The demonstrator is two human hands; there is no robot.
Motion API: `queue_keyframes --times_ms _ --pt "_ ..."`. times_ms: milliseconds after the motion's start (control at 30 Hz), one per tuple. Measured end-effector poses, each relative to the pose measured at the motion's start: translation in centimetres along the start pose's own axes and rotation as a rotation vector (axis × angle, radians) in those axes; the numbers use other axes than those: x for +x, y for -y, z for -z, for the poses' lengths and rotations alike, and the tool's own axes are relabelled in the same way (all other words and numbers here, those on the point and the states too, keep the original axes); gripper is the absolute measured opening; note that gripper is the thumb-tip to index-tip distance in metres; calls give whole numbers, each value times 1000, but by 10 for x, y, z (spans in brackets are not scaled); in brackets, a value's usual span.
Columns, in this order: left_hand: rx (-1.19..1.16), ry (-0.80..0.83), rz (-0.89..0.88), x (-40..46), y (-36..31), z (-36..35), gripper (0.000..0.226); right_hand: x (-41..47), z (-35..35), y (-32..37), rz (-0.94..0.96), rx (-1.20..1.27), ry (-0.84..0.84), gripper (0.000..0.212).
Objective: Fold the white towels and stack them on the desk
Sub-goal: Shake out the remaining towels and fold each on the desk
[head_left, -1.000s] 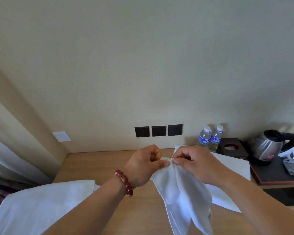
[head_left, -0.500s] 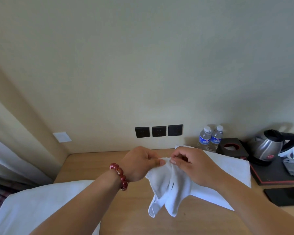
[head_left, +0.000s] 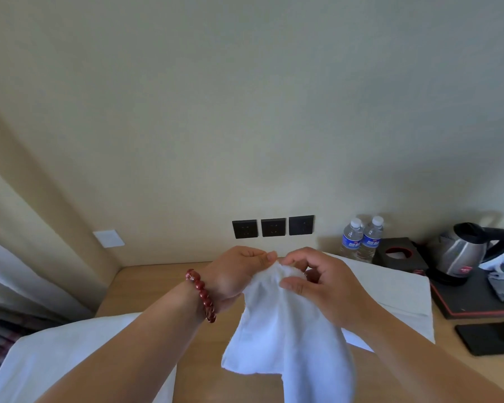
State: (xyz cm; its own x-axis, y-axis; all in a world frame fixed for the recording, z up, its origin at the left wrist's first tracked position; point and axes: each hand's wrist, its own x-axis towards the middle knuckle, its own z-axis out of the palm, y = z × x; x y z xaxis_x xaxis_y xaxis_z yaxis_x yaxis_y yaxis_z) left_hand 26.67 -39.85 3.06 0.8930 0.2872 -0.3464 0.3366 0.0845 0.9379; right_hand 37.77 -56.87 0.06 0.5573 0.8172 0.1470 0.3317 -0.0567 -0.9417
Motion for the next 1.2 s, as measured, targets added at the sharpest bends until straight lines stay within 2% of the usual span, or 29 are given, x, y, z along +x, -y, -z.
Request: queue_keyframes --times_ms 100,267,400,567,733,833,967,1100,1200 --pt "-95 0 45 -1 3 -1 36 1 5 1 23 -60 -23 15" --pt "-107 52 39 -3 2 -1 27 0 5 -1 77 -85 -35 16" --pt "-146 35 16 -3 3 -1 47 -2 3 -5 89 -150 -33 18" --pt "-149 45 37 -1 3 0 28 -7 -1 -6 62 -156 -11 18" --pt "-246 20 65 -1 4 -6 35 -6 -2 -5 132 -223 -81 18" --pt "-315 23 83 -2 5 -10 33 -6 -1 -3 187 -225 -26 8" --pt "-345 -23 125 -2 7 -15 36 -6 -1 1 177 -186 89 23" --pt "-419 -54 145 -4 8 -19 38 -3 0 3 177 -185 65 10" --pt "-422 -71 124 -4 9 -20 37 -3 -3 2 162 -162 10 11"
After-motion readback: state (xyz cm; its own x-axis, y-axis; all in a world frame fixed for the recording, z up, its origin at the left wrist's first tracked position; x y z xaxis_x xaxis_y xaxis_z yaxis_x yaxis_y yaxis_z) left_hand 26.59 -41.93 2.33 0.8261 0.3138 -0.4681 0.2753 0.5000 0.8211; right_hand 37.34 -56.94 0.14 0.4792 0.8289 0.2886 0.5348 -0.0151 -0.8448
